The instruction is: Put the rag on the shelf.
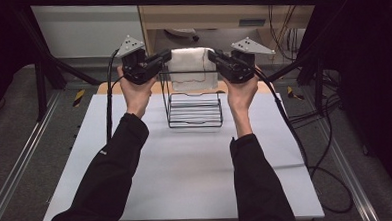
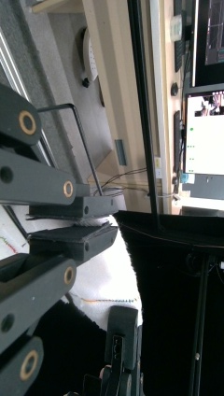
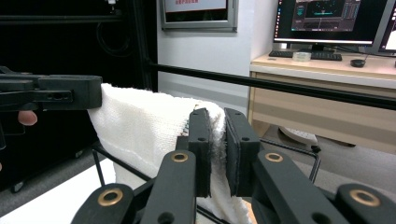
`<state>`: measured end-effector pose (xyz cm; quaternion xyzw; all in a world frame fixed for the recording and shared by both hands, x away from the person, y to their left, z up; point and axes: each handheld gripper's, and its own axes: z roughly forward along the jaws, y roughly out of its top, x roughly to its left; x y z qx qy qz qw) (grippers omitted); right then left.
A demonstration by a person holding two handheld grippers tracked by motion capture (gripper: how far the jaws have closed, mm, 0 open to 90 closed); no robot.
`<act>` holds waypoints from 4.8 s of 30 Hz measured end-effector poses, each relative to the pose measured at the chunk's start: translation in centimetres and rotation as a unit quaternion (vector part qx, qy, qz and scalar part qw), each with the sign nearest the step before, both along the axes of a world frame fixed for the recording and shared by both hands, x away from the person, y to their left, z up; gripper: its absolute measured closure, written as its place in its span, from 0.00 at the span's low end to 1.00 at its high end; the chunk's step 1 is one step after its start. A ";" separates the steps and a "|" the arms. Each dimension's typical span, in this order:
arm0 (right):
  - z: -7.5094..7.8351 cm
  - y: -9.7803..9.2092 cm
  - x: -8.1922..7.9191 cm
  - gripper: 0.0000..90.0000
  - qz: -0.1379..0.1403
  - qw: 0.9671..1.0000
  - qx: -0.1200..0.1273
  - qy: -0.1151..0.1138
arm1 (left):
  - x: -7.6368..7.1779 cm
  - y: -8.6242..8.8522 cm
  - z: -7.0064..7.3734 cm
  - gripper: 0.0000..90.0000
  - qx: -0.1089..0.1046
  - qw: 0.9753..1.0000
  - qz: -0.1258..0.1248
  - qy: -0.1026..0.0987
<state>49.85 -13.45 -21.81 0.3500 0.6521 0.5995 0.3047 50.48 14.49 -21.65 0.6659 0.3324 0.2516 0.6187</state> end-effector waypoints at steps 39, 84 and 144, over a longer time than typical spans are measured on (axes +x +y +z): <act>-3.1 -0.8 -3.1 0.90 0.037 0.999 -0.027 0.026 | -3.5 0.2 -3.4 0.89 0.032 0.998 -0.037 0.039; -3.4 -1.4 -3.8 0.76 0.064 0.997 -0.047 0.018 | -2.3 -1.5 -3.5 1.00 0.083 0.992 -0.042 0.090; -6.9 -3.7 -5.6 0.22 0.078 0.988 -0.051 0.126 | -6.8 4.0 -9.2 0.23 0.154 0.981 -0.026 0.115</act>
